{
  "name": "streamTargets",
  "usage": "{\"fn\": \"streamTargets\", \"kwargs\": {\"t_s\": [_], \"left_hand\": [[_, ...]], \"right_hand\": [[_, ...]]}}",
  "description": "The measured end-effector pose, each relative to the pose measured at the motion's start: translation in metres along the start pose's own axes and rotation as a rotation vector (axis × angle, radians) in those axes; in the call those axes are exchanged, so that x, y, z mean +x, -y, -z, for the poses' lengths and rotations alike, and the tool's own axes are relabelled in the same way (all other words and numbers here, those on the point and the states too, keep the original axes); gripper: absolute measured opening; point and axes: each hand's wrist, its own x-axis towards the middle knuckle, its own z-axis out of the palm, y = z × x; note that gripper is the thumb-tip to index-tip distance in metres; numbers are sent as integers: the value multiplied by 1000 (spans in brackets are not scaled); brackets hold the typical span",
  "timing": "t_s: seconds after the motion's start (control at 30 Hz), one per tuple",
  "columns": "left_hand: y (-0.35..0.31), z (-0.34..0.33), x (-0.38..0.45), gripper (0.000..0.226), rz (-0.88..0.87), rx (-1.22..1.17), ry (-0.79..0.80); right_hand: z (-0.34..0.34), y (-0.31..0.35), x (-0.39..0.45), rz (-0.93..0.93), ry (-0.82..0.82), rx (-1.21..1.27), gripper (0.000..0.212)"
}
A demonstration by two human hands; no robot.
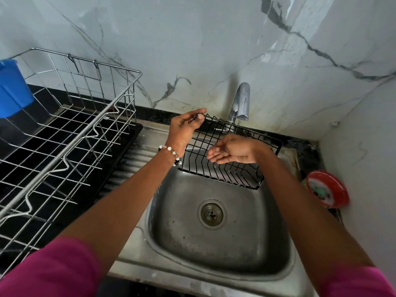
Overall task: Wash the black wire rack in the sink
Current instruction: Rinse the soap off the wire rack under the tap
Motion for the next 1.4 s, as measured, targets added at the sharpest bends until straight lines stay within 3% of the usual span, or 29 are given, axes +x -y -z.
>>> {"fn": "streamTargets", "kwargs": {"t_s": [0.13,0.27,0.37,0.6,0.77,1.1,1.27,1.4], "left_hand": [[0,-1,-1,27,2,-6,-5],[2,-1,-1,29,-10,-18,-15],[3,-3,1,29,-17,-30,-21],[0,5,6,26,-38,-69,-63],[-8,12,7,27,-83,-91,-71],[-9,14,5,30,-144,-51,-34],[-10,14,6,30,-140,-26,-46],[-11,12,7,29,-135,10,-39]], "right_hand": [[1,-5,4,-20,-38,-127,27],[6,-1,4,37,-100,-31,28],[11,-1,7,27,-159,-94,28],[16,4,14,65,-89,102,27],[16,7,17,-18,-96,-147,30],[6,19,22,67,-21,-1,25],[11,7,21,-71,-124,-314,31],[10,7,20,-8,-128,-181,26]]}}
